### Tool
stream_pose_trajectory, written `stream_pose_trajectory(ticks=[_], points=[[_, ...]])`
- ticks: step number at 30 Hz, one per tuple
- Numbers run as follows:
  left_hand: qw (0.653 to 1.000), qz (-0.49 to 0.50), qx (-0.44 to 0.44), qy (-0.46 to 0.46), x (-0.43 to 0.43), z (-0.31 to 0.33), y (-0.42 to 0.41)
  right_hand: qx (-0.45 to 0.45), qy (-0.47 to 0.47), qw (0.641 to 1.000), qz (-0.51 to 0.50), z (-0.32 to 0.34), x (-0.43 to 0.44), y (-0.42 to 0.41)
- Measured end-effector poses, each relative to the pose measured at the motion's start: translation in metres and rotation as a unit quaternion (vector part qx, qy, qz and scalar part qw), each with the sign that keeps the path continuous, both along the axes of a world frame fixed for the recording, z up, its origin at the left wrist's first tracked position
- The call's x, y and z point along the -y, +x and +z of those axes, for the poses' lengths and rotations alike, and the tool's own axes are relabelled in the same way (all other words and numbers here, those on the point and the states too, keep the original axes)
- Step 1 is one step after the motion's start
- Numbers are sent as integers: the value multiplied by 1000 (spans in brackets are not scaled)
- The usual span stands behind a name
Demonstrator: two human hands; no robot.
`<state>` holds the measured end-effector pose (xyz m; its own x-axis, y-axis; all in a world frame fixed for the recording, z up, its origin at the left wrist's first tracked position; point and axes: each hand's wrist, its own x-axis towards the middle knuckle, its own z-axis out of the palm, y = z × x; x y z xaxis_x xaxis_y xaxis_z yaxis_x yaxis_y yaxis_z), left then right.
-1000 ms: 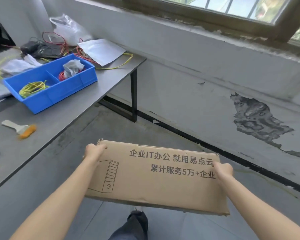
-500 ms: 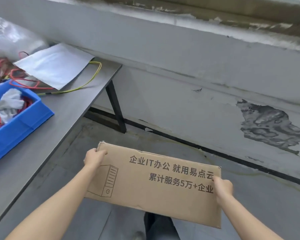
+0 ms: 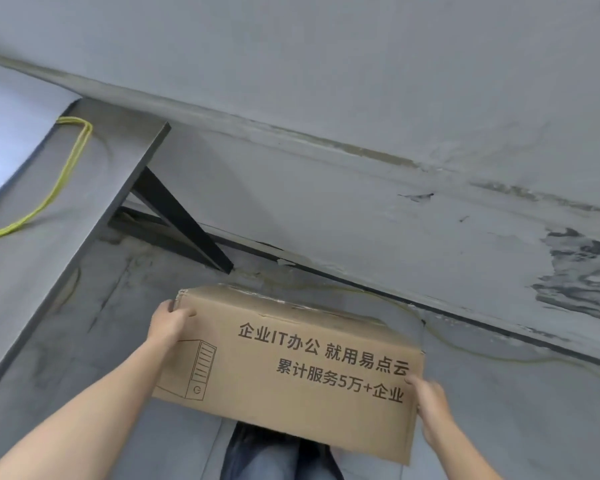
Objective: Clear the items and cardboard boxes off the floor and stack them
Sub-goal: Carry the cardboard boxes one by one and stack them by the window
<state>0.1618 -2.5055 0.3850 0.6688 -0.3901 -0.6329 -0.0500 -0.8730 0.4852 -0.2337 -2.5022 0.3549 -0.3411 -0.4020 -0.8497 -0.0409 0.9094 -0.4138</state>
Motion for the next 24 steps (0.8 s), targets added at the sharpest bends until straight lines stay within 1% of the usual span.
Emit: stream_pose_trajectory(ticks=[4,8,13,16,18,20,21,22,24], points=[[1000,-5,-19,6,41,-33,15,14,-17,1000,-3,-20,27,14],[998,-41,-35,23,81,-68,35,16,-24,999,-15,-51,46,31],[996,-31,-84,8,111,-107,61,18,-32,999,-16,-85,78,54],[995,-25,-96,-7,127,-125,77,12,-49,999,-14,-102,103,64],[994,-39,-101,-20,138,-137,85,15,-68,997,-21,-112,120,68],[991,-59,-117,-36,146,-149,90,17,-90,996,12,-123,130,73],[988,-76,-127,-38,148,-154,91,9,-96,994,51,-129,133,75],[986,-101,-126,-30,148,-159,90,-16,-96,990,105,-136,134,78],[982,-171,-74,20,144,-171,89,-95,-50,968,228,-144,133,84]])
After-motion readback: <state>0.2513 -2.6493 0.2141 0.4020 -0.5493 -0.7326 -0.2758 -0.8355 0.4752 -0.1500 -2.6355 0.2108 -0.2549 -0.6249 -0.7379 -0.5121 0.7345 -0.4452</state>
